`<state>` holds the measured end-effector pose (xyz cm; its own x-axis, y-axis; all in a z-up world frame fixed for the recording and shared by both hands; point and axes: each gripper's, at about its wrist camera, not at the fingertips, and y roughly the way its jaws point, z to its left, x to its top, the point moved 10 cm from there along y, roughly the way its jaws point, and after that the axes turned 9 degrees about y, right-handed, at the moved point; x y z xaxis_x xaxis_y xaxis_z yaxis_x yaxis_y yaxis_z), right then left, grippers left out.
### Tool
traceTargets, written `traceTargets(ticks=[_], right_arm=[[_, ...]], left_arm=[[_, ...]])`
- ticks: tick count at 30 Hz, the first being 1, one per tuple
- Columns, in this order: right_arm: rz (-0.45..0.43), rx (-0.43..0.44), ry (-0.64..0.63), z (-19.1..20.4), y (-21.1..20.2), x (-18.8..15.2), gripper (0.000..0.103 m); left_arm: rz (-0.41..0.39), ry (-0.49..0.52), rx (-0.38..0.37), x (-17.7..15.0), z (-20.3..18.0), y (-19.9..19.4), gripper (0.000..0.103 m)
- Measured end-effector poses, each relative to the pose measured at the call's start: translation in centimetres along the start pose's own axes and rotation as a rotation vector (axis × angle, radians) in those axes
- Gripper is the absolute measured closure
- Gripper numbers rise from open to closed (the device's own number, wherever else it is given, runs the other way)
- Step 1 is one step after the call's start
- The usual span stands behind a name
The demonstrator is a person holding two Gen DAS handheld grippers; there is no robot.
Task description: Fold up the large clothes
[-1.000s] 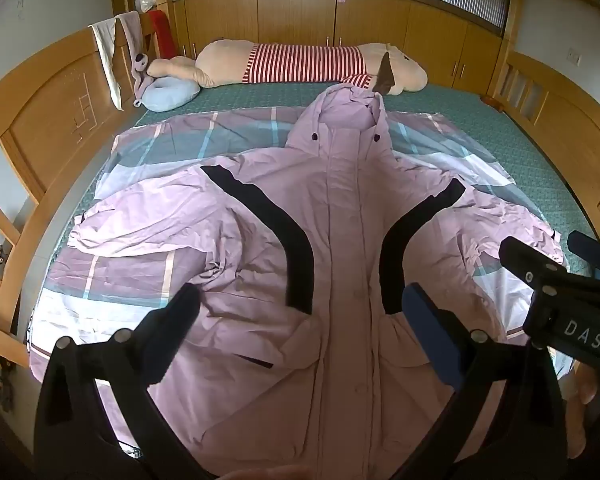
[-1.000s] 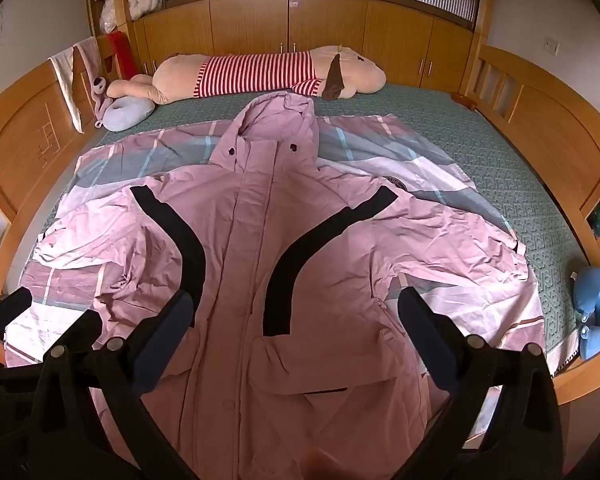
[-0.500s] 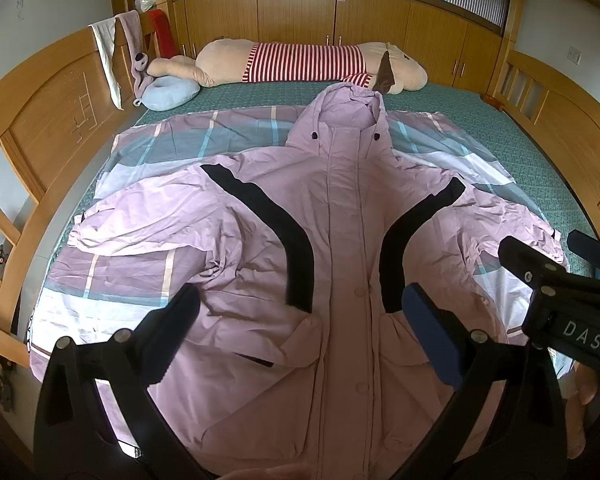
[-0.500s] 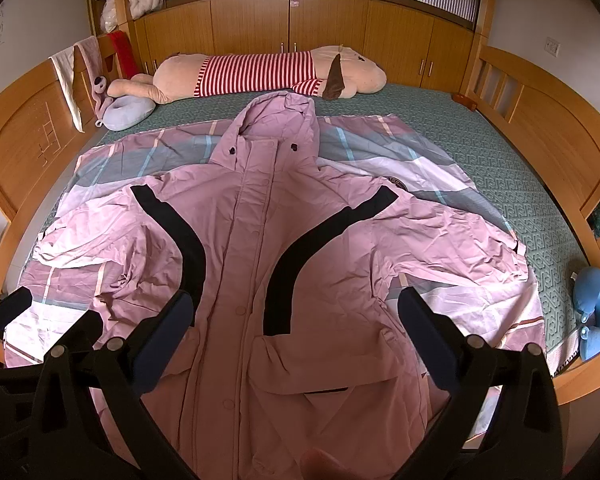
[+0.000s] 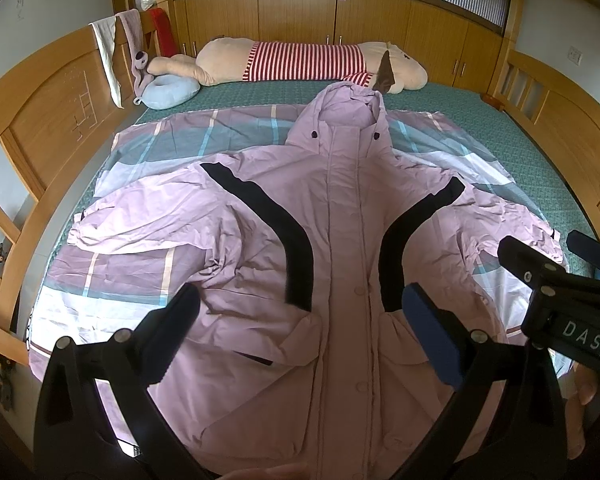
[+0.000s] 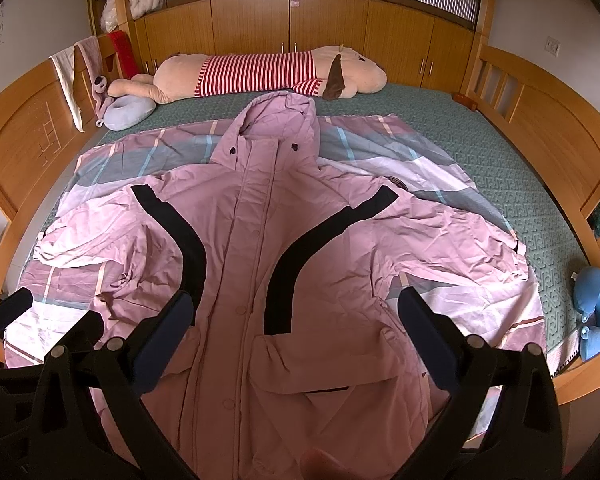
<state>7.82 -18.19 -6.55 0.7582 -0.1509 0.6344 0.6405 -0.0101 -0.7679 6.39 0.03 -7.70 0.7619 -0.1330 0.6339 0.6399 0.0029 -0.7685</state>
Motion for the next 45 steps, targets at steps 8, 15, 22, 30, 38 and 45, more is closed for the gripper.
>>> traceTargets(ticks=[8, 15, 22, 30, 38, 45], right_arm=[[0.001, -0.001, 0.000, 0.1, 0.3, -0.1, 0.001], [0.002, -0.002, -0.001, 0.0, 0.3, 0.2, 0.001], [0.004, 0.000, -0.003, 0.1, 0.5, -0.1, 0.001], [0.010, 0.002, -0.007, 0.3, 0.9, -0.5, 0.001], [0.012, 0.002, -0.009, 0.8, 1.1, -0.7, 0.001], [0.013, 0.003, -0.012, 1.0, 1.1, -0.9, 0.001]], left_arm=[[0.005, -0.002, -0.002, -1.1, -0.1, 0.2, 0.002], [0.013, -0.004, 0.003, -0.9, 0.0, 0.7, 0.002], [0.019, -0.001, 0.002, -1.0, -0.1, 0.8, 0.002], [0.026, 0.000, 0.005, -1.1, -0.1, 1.0, 0.002], [0.029, 0.002, 0.006, -1.2, -0.1, 1.0, 0.002], [0.031, 0.004, 0.008, -1.2, 0.1, 1.1, 0.002]])
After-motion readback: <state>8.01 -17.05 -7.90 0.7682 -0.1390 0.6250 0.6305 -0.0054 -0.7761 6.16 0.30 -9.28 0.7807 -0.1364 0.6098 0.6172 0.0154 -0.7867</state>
